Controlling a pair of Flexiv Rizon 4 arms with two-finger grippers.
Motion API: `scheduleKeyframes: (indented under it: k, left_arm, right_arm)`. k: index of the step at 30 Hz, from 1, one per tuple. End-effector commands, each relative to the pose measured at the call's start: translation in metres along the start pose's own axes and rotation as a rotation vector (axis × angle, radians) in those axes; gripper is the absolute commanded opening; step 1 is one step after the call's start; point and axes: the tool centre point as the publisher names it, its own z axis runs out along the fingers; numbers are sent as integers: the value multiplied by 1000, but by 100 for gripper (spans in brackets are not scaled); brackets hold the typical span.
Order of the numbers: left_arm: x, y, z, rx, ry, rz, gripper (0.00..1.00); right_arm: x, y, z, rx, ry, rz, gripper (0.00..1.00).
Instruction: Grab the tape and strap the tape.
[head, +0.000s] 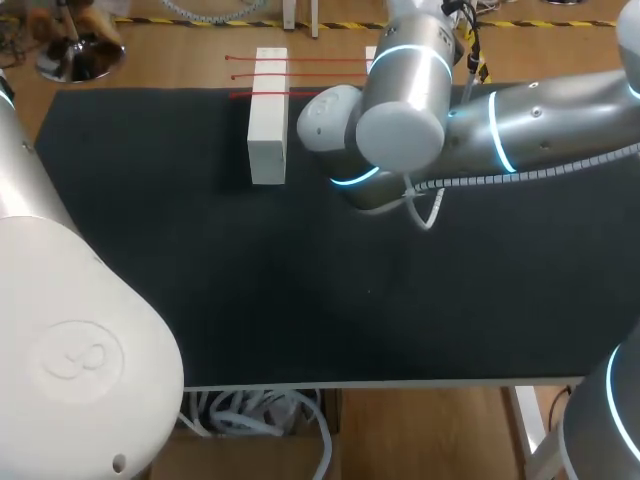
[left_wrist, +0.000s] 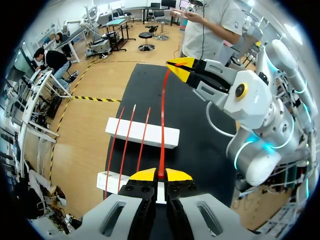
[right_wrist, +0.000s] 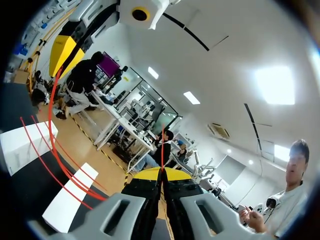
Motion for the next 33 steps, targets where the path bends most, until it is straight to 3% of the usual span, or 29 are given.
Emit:
scheduleKeyframes:
  k: [1, 6, 13, 18, 33]
  left_arm:
    - [-1, -1, -1, -6, 3, 0, 0]
    - [-1, -1, -1, -6, 3, 0, 0]
    - [-1, -1, -1, -6, 3, 0, 0]
    - [-1, -1, -1, -6, 3, 0, 0]
    - [-1, -1, -1, -6, 3, 0, 0]
  right_arm:
    - [-4, 6, 2, 65, 30, -35, 0]
    - [-1, 13, 4, 151, 72, -103, 0]
    - [4, 23, -1, 33, -20, -249, 0]
    - [12, 24, -7, -21, -10, -331, 0]
    - [20, 30, -8, 34, 15, -353, 0]
